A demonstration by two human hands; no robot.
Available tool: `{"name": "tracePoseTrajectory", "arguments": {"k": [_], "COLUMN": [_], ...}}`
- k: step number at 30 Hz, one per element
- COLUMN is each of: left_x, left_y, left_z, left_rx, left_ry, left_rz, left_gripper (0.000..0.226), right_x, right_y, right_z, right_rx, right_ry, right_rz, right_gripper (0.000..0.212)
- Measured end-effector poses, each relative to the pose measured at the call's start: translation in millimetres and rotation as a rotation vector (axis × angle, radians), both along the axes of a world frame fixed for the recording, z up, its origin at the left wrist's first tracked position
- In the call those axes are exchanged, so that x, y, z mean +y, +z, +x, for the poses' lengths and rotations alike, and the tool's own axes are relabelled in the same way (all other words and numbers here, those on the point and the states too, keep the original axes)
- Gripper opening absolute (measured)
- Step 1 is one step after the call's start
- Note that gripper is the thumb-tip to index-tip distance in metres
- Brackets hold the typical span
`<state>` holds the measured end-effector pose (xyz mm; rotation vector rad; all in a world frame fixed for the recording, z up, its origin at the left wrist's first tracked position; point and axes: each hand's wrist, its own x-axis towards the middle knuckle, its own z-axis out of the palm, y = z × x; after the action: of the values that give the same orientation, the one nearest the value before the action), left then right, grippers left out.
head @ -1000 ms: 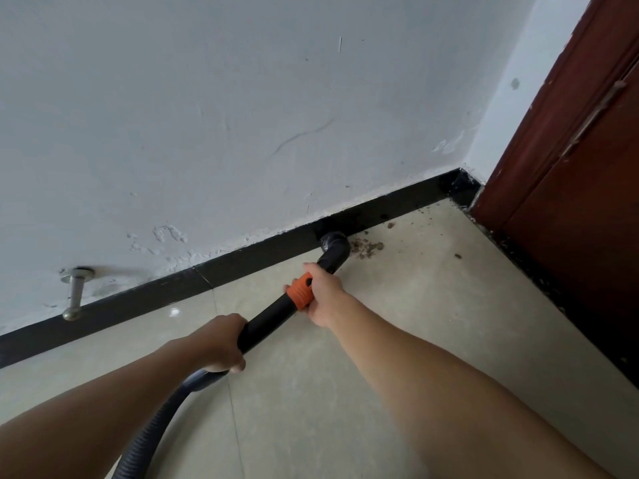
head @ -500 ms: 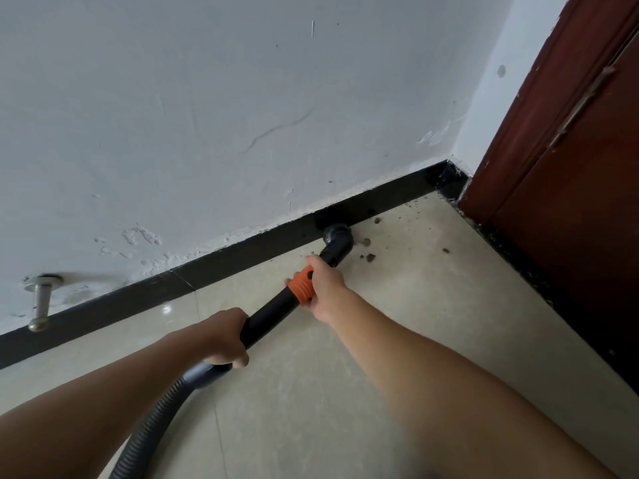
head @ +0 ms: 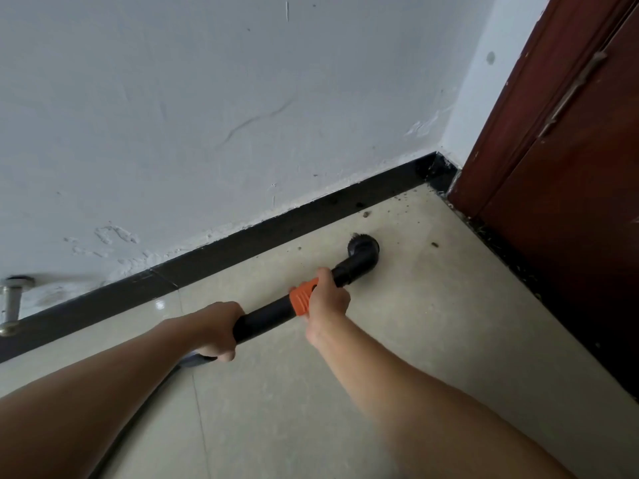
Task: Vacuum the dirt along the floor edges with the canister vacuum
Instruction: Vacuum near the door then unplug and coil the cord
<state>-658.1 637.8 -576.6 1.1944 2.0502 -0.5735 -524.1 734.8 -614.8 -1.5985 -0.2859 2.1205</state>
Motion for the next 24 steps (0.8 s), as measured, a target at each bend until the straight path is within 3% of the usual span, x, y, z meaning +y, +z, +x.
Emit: {"name": "tracePoseTrajectory", "arguments": {"k": [5, 10, 18, 24], "left_x": [14.9, 13.5, 59.0, 43.1], "left_y": [-2.6, 1.4, -6.5, -13.0], "left_z": [9.5, 8.8, 32.7, 5.9], "left_rx": [-0.018, -0.011, -0.094, 0.015], "left_ry": [0.07, 0.038, 0.027, -0.023], "left_rz": [0.042, -0.017, 0.34, 0.193], "left_gripper": [0.033, 0.034, 0.025, 0.032], "right_x": [30.4, 22.9, 94.9, 56.7], "right_y": [10.5, 8.3, 19.7, 11.4], "right_z": [3.1, 8.3, 14.6, 15.2], "right_rx": [0.058, 0.088, 0.048, 0.112], "right_ry": [0.074, 0.078, 0.015, -0.015], "right_rz": [0.014, -0.003, 0.084, -0.009], "right_gripper": [0.038, 0.032, 0.032, 0.023]}}
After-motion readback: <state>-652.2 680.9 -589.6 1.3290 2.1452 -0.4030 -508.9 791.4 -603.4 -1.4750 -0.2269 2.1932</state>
